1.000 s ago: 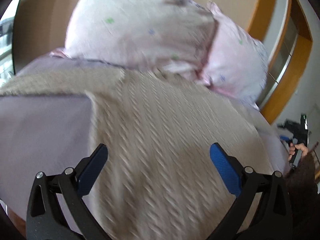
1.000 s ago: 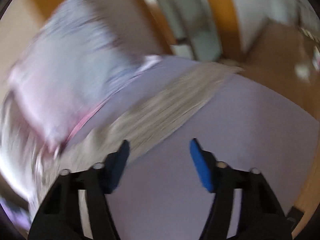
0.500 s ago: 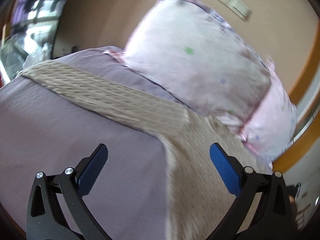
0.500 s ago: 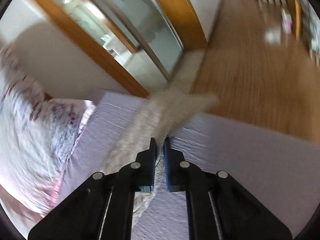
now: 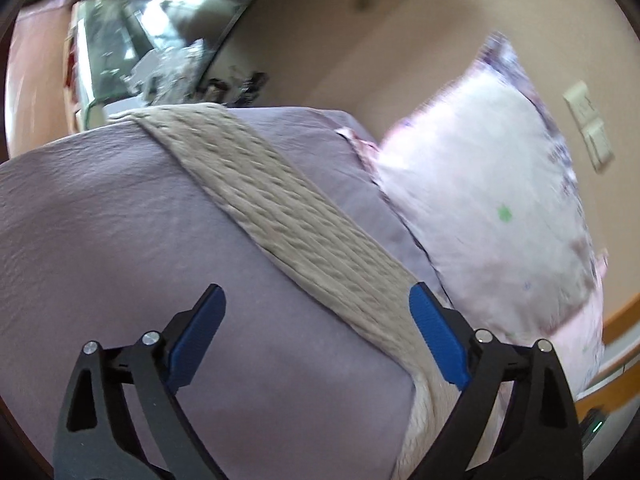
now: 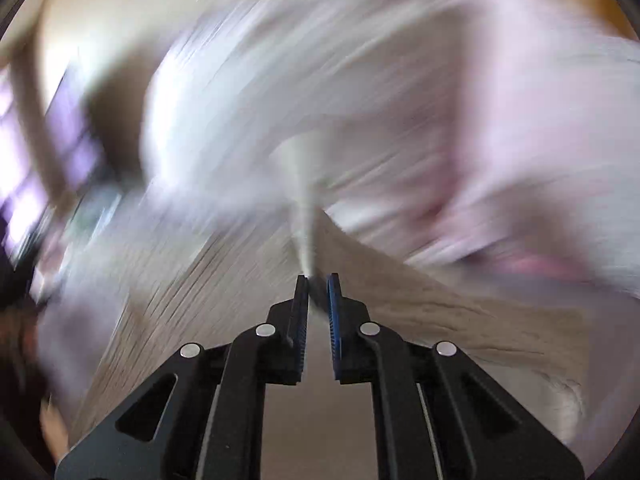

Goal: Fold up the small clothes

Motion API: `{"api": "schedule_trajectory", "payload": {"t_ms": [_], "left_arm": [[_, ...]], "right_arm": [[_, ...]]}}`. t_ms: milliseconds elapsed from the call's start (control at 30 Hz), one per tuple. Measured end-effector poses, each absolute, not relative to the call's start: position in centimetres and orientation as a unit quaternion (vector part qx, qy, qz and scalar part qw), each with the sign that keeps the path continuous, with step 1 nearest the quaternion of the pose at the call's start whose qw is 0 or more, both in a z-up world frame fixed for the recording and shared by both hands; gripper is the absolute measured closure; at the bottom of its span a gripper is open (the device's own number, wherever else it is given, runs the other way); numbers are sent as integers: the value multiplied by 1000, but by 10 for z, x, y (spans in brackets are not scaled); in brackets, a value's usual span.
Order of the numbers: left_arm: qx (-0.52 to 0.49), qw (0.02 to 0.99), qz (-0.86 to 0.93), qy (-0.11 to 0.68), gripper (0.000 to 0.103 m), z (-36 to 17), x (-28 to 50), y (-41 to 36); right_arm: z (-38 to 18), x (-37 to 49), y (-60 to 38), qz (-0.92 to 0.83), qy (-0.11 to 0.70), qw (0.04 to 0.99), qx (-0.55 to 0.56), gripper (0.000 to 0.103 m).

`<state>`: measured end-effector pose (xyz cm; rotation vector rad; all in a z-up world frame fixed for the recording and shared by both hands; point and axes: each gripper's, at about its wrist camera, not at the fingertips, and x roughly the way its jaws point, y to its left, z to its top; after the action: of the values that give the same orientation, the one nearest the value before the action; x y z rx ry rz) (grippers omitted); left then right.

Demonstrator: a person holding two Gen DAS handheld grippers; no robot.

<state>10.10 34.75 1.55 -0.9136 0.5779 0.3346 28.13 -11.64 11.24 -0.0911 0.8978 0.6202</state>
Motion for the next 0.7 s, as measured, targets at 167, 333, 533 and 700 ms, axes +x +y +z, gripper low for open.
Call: {"api": "schedule_trajectory", "payload": {"t_ms": [167, 333, 533, 700], "left_arm": [[-465, 816, 190, 287, 24, 4, 112, 378], [-487, 801, 213, 276, 44, -2, 123, 404], [-520, 771, 241, 278, 96, -15, 126, 431], [-397, 844, 244, 266, 97, 44, 149, 389]], "right_arm": [[100, 254, -94, 309, 421, 849, -75, 28], [121, 254, -146, 264, 390, 881, -39, 20], [114, 245, -183, 230, 390, 892, -17, 19], [120, 241, -219, 207, 376, 903, 11, 18]]}}
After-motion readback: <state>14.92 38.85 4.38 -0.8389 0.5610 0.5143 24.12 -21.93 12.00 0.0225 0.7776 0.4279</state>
